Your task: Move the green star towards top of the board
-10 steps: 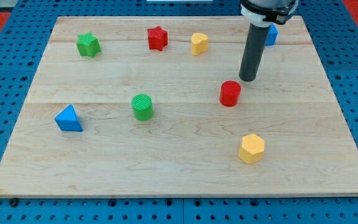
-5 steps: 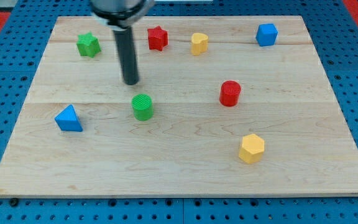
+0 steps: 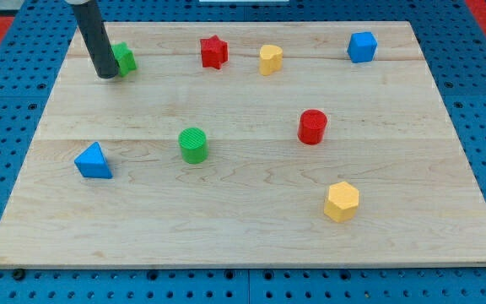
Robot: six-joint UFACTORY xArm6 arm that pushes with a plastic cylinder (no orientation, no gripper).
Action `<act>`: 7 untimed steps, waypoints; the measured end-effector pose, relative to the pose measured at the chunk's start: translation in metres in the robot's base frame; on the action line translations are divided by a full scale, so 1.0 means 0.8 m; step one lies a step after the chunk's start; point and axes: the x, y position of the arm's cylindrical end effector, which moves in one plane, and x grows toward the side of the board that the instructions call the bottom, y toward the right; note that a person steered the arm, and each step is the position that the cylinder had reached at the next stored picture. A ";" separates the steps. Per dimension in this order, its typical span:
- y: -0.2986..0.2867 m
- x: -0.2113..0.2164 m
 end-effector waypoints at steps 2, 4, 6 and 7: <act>0.043 -0.001; 0.037 -0.046; 0.001 -0.058; 0.001 -0.066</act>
